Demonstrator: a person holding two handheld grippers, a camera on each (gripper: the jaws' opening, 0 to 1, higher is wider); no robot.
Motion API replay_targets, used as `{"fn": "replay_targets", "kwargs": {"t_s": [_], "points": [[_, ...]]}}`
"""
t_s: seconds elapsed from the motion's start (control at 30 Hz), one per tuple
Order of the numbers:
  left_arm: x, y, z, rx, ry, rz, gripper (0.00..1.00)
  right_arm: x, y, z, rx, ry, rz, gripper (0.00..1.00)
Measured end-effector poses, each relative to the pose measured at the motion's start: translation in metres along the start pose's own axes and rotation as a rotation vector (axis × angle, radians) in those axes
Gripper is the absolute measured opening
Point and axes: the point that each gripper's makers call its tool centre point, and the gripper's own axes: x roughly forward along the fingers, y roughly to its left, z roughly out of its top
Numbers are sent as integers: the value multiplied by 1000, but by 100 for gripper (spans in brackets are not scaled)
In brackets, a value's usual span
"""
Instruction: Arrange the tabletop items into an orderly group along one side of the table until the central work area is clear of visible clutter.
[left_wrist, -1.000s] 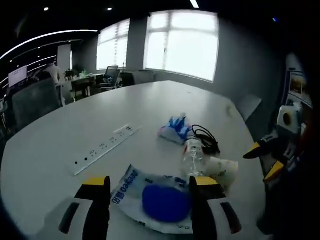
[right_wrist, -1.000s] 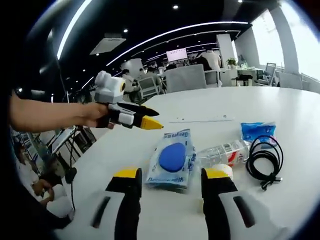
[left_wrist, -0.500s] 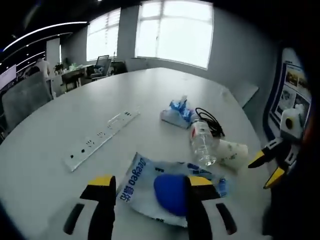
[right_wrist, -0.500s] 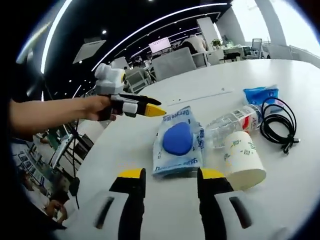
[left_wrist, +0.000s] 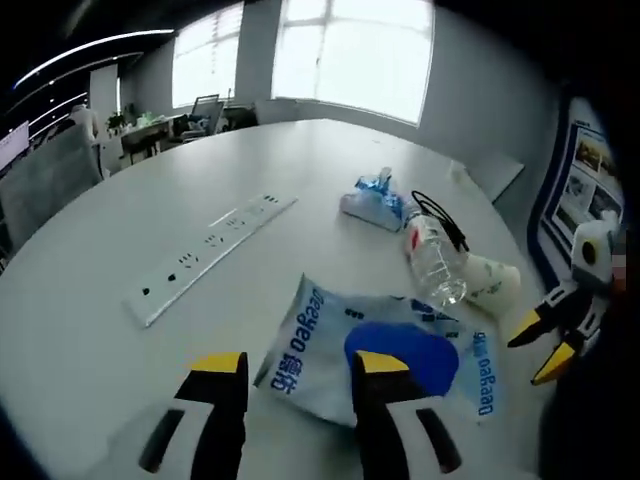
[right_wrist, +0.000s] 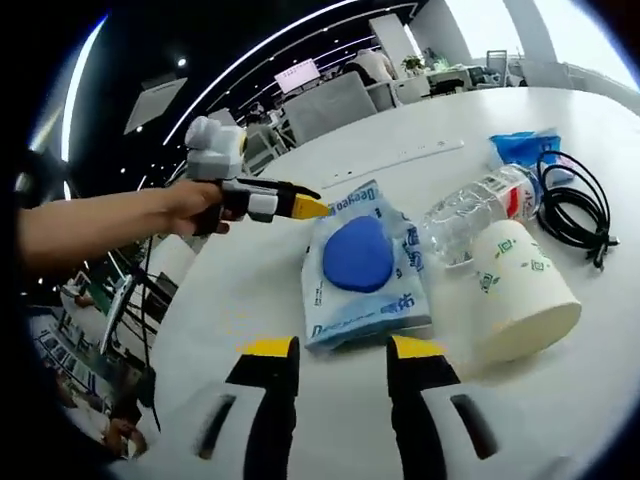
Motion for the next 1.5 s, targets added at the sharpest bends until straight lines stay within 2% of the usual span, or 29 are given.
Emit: {"fn": "replay_targets", "kwargs": {"t_s": [0.3,0.43,0.67,1.03,1.17,1.2,1.5], "points": [[13,11,-4,0,4,-15,37,19,4,-3,90,27,-5,30],[19,10,-17,36,41,-40,32,25,5,-10,125,51,-12,29],[24,9,-15,31,6,-86,25,36,3,-13,162,69,-22,22],[23,17,-17,68,-29,-102,11,43,6,-15,102,73,-24,7],[20,14,-16,88,-34,-110,3,44,7,-14,76,72,-25,5],[19,13,-18,112,-27,-108,2,44,7,-14,72,73,-26,4],[8,1,-16,145,-16,-125,0,41,7,-13,22,74,-34,0]]}}
